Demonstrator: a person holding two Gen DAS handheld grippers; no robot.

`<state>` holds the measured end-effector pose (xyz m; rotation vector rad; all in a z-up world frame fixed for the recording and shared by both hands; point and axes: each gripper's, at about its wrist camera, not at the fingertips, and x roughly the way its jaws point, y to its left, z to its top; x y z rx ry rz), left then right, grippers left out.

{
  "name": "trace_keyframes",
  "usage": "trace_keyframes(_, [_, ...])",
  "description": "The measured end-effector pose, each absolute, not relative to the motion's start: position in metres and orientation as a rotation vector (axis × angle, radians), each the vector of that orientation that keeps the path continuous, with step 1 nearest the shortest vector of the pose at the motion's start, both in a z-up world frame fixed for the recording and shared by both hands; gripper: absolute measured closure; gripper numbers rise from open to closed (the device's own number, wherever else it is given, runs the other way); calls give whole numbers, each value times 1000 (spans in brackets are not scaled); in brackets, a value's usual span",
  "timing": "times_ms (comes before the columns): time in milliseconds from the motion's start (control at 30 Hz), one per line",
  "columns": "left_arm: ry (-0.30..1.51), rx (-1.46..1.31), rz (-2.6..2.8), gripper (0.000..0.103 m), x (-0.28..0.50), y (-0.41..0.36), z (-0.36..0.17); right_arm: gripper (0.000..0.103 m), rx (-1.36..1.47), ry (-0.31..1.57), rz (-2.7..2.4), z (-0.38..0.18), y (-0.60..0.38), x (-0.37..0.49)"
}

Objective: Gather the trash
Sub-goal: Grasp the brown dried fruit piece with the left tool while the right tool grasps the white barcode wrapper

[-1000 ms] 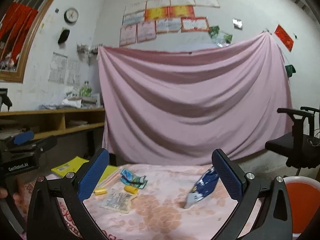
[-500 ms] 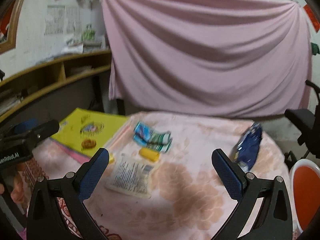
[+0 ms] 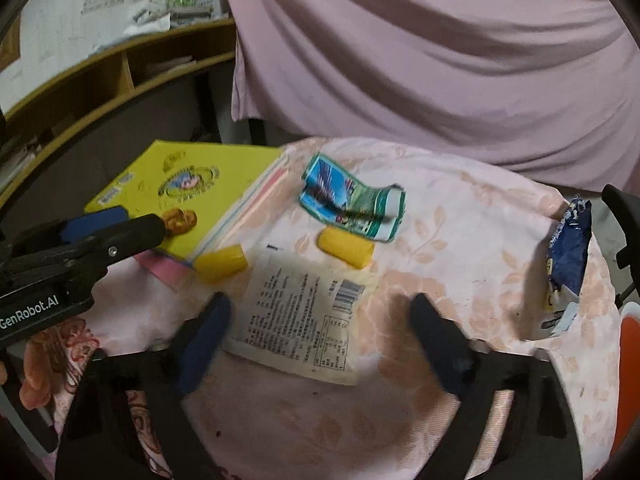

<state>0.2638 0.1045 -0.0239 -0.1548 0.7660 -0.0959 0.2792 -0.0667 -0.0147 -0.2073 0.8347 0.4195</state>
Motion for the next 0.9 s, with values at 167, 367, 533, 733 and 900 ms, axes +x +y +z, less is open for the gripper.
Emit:
trace_keyframes(167, [778,-125,-101,60,273,96,-27,29,-207,837,427,-14,-68,279])
trace_keyframes(367, [787,-68,-77,76,279,87,-29,50,-193,836,443,-12,-76,279])
trace_keyframes(533, [782,-53,-80,79,276,83,-31,62,-170,833,458,-10,-83,277])
trace_keyframes(733, [751,-80,-88,79,263,80,-28,75,-124,826,474,-7,-98,272])
trace_keyframes(900, [709,-102,-91,79,247,78,-22,81,-118,823,480,-6,-102,269])
